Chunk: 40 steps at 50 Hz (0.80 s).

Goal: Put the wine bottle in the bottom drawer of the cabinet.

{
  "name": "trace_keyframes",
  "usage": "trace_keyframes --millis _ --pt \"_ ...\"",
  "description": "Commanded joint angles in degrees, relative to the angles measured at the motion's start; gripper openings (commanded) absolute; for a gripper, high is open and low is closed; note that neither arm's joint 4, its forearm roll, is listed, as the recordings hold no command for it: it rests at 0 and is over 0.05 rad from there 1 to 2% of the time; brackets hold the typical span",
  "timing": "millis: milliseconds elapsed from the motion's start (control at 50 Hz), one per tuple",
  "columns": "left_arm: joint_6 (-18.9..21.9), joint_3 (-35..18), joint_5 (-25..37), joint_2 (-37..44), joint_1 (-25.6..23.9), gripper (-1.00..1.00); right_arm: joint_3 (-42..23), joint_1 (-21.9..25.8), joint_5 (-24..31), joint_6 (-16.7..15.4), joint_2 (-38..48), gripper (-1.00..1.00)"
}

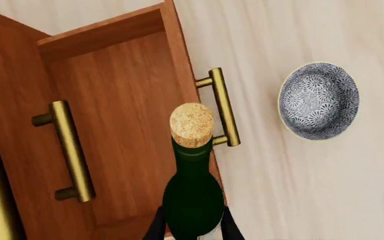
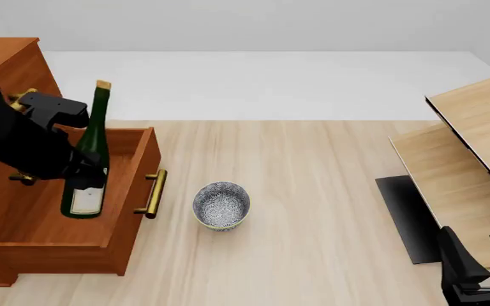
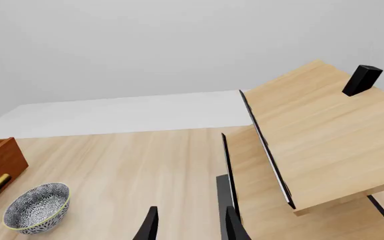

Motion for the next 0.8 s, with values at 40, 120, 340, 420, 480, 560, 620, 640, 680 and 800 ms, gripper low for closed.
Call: trace_keyframes --millis 40,120,340,420,480,560,620,640,680,800 --pt "0.98 0.79 0.22 1.04 5.55 -1.0 0.01 0.14 -0.18 -0.29 0.3 1.0" --pt "1.77 1.87 -0.45 1.97 6.66 -1.0 0.0 0.37 -0.3 -0.36 0.43 1.0" --pt "4.93 2.31 -2.77 6.56 8.69 -1.0 0.01 -0.03 -0.47 -0.38 0.68 1.0" --pt "5.58 3.33 -4.0 7.74 9.07 -1.0 0.01 -0.07 -0.38 -0.42 0.67 1.0" --pt "2.96 2.5 -4.07 8.42 7.76 -1.0 0.01 -0.14 -0.1 -0.41 0.44 1.0" --pt "3.21 2.89 -4.47 8.95 7.82 -1.0 0.01 -0.14 -0.03 -0.36 0.42 1.0" --pt "2.91 2.37 -4.36 9.4 7.67 -1.0 0.01 -0.08 -0.21 -0.4 0.6 1.0" --pt "2.78 2.22 -4.36 9.61 7.56 -1.0 0.01 -0.1 -0.06 -0.42 0.45 1.0" --pt "2.57 2.2 -4.53 9.97 7.33 -1.0 0.01 -0.14 0.07 -0.39 0.35 1.0" --pt "1.98 2.93 -5.47 10.99 6.86 -1.0 0.01 -0.15 -0.09 -0.44 0.55 1.0"
